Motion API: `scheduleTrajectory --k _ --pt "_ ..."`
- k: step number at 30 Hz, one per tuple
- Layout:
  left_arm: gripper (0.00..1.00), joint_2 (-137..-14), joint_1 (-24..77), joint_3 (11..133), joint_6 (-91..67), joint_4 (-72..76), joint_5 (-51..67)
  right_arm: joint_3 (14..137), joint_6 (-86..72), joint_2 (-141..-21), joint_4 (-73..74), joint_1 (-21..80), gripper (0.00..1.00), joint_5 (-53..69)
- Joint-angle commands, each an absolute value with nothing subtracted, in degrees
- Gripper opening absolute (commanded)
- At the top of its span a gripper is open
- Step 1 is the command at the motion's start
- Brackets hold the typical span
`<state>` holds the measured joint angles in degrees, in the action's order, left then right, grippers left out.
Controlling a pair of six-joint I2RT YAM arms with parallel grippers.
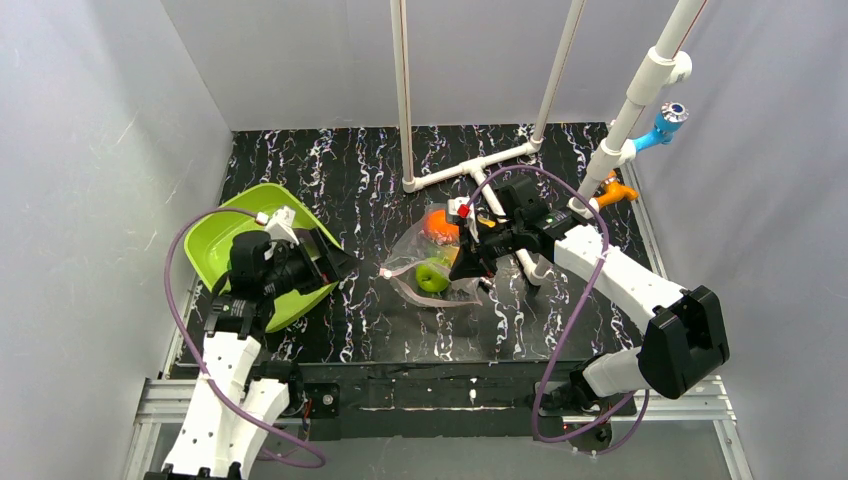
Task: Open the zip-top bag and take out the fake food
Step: Pick up the fake fruit from the zipper food storage bag.
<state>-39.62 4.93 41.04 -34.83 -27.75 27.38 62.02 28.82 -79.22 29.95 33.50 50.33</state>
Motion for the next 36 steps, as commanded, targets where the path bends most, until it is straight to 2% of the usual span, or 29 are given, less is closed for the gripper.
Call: scheduleTrajectory --k 1,4,8,12,19,25,28,36 --pt "0.98 -35.02 7.96 37.78 -35.13 -20.46 40.41 62.29 29.7 -78.62 29.88 33.55 0.01 51.65" --pt "0.98 -32.23 14.36 34.99 -36.59 -16.23 38.5 62.23 29.64 -78.66 29.9 33.53 0.01 51.75" --pt "0.98 -32.9 27.33 32.74 -37.62 -11.46 29.31 62.14 29.71 -78.77 29.8 33.57 0.01 52.2" --pt "0.98 -37.88 39.12 34.21 -34.23 -10.3 17.45 61.98 29.71 -78.53 29.78 33.57 0.01 52.4" --pt "0.98 -50.13 52.63 34.99 -28.44 -1.32 0.04 61.57 29.2 -78.4 28.91 33.57 0.01 52.21" --pt "0.98 -56.3 56.37 35.32 -22.07 8.07 -9.66 61.26 28.69 -78.78 28.14 33.53 0.01 52.3" --pt "0.94 -58.37 56.43 35.05 -20.51 11.68 -9.93 61.27 28.73 -78.85 28.21 33.53 0.01 52.34" --pt "0.91 -62.5 56.43 33.9 -20.1 16.91 -12.24 61.17 28.74 -78.76 28.18 33.56 0.01 52.4"
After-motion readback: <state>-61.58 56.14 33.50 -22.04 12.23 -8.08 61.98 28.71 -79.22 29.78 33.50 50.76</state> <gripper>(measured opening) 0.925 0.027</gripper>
